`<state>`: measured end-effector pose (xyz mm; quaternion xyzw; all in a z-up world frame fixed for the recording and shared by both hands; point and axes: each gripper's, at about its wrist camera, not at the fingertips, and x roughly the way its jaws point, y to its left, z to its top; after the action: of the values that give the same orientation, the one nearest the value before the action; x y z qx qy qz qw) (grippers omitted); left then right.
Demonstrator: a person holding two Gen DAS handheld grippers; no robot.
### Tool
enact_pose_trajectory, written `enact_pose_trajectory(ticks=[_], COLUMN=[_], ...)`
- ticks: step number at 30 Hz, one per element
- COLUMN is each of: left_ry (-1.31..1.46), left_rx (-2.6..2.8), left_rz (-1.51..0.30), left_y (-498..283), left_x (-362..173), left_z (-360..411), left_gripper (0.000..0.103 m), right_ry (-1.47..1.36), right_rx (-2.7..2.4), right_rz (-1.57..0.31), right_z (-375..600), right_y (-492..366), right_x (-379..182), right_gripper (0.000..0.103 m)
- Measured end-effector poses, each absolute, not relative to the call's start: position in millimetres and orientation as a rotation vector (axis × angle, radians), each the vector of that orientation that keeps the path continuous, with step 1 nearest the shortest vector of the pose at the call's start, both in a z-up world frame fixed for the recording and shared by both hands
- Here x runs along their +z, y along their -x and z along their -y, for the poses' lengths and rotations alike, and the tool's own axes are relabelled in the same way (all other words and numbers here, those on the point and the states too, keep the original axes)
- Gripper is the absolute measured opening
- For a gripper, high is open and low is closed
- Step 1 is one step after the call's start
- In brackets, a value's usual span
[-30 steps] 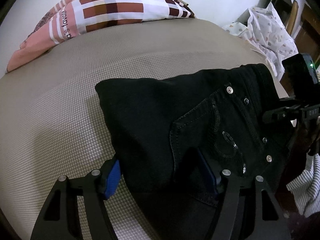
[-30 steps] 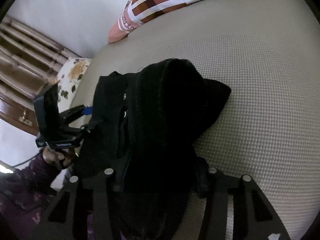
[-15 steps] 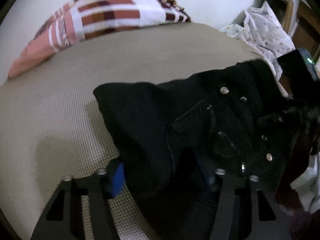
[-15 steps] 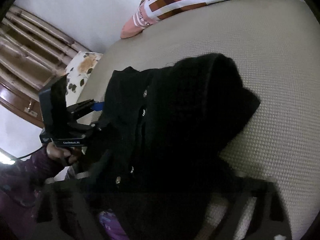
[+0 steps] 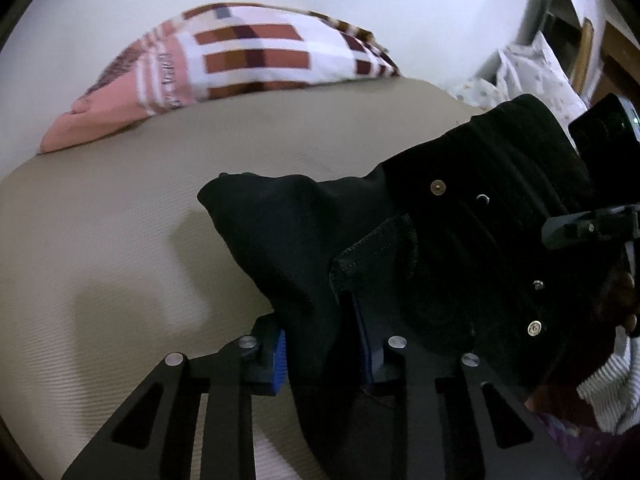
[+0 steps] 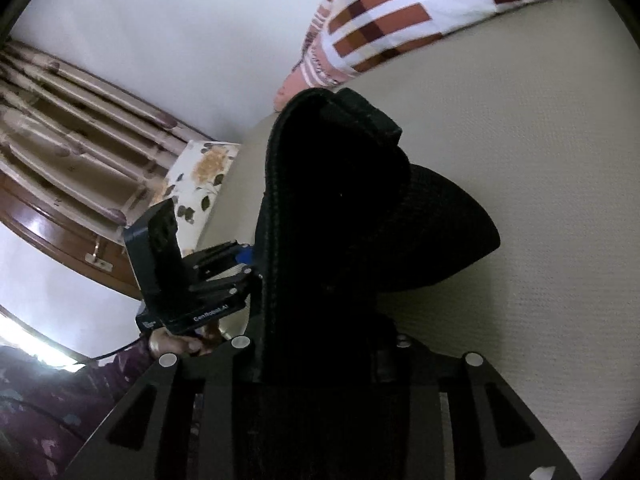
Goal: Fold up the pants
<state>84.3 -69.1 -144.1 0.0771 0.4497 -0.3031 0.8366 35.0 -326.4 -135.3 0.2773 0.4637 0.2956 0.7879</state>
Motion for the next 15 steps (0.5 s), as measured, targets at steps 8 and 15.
enact_pose_trajectory(ticks=[8, 15], left_ry=[-0.139, -0.137], left_rx=[-0.49, -0.344], left_rz=[-0.883, -0.826], left_y=[-130.1, -192.0], left_x=[-111.6, -93.6], left_z=[5.3, -60.2], left_gripper=[0.028, 0.028], right_ry=[-0.654, -0.738], right_rx=[0.739, 0.816], right_rz=[-0.936, -0.889], right_z=[269.6, 203.9], right_y=[-104.0, -190.7], right_x=[-129.1, -143.8], right_gripper=[0.03, 0.03])
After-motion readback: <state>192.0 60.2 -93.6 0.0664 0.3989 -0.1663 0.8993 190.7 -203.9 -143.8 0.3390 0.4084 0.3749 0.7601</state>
